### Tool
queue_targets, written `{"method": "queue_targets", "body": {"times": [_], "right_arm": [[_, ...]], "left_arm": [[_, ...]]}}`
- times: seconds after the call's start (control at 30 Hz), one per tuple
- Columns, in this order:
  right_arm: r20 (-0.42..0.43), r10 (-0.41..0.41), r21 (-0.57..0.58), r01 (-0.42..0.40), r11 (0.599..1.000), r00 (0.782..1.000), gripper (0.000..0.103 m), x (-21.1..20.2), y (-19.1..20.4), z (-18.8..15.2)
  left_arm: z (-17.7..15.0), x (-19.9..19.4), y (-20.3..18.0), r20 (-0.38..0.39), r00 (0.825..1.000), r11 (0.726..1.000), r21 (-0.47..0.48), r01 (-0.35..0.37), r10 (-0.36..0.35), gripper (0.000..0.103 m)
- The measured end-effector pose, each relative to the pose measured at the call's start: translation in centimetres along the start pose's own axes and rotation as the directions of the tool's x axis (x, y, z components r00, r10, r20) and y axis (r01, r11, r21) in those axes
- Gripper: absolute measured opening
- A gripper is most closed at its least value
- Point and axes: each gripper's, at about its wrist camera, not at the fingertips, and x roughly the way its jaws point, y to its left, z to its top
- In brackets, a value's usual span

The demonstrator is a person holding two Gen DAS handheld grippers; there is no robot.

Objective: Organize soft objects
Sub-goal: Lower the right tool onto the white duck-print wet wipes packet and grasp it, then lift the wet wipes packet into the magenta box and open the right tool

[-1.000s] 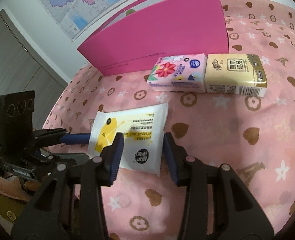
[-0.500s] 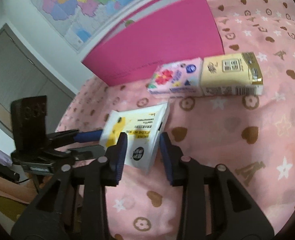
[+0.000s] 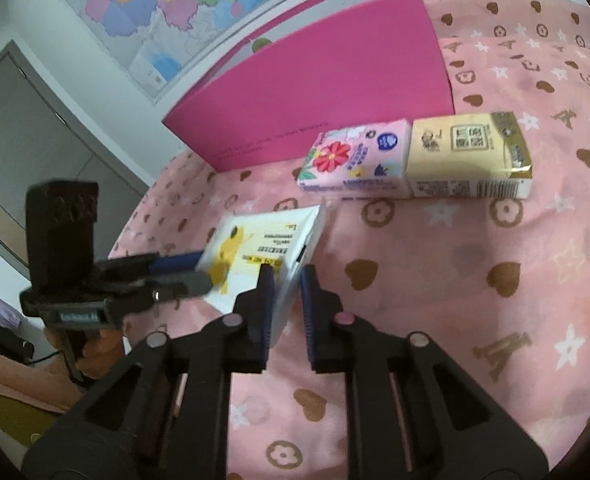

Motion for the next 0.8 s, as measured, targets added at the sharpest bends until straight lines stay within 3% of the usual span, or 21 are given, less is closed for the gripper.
{"method": "queue_targets", "body": {"times": [0.03,0.17,0.33,0.8], "right_arm": [[-0.016,0.014,0.01,-0.014,1.0,1.0,0.022,0.3,-0.1,-0.1],[-0.026,0.024,0.033,-0.024,0.999,0.999,0.025,0.9,-0.6,-0.4],[0.002,0.0,0.008,0.0,1.0,1.0,0.016,0.4,-0.1,-0.1],[0.097,-0.018,-0.067,0.024,0.997,0.995,0.014,-2.4,1.8,3.3]], "left_arm": [[0.1,0.1,0.2,0.002,1.0,1.0,-0.004,-0.026,0.026,0.03],[0.3,0.3,0.4,-0.002,0.999,0.999,-0.004,-0.037,0.037,0.027],[0.6,0.1,-0.1,0.002,0.999,0.999,0.011,-0.053,0.053,0.018],[3.9,-3.9,-1.9,0.125,0.991,0.996,0.074,-0.05,0.04,0.016]]}}
